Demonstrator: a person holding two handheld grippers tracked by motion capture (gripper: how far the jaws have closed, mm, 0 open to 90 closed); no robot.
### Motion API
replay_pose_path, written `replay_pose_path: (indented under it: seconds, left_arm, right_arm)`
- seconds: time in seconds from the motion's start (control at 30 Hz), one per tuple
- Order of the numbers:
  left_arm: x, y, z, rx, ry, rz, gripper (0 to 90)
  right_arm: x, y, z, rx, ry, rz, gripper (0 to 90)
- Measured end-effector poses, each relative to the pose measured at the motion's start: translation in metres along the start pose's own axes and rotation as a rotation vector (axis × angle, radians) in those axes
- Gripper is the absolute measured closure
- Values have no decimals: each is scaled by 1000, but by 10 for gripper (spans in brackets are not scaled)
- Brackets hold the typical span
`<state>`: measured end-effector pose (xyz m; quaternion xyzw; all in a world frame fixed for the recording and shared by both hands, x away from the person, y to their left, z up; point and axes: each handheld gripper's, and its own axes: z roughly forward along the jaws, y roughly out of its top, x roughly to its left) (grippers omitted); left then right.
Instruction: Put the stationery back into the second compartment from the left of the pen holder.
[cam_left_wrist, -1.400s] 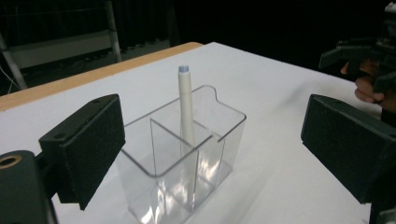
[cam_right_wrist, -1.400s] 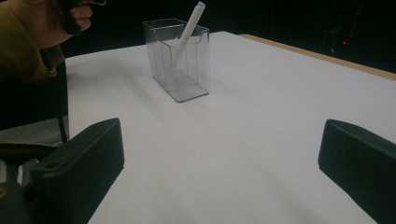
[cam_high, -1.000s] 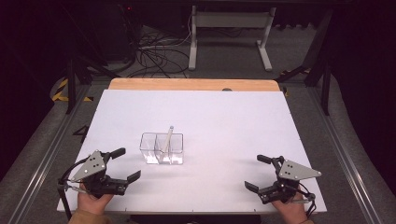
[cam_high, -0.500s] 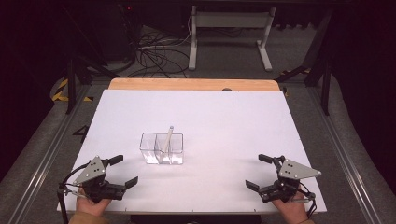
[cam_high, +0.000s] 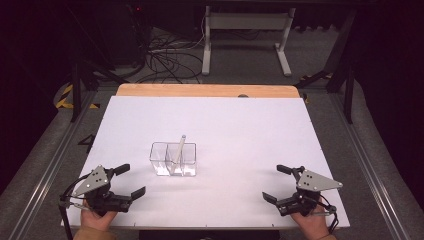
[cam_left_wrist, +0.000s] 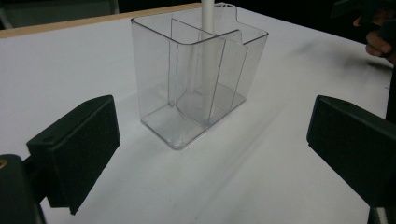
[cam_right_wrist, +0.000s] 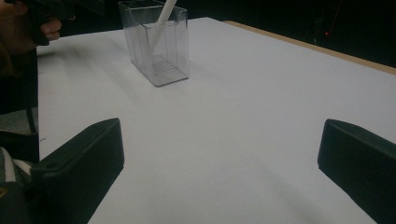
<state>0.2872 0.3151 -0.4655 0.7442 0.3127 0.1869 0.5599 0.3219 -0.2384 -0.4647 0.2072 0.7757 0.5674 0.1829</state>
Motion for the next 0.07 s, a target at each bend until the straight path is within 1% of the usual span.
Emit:
replay_pose_path:
  seconds: [0.03, 0.07]
  left_arm:
    - [-1, 0, -1, -3, 2, -3, 34]
    - [-1, 0, -1, -2, 4, 2, 34]
  right_arm:
    - [0, 0, 0, 0, 0, 0, 11]
    - [0, 0, 0, 0, 0, 0, 11]
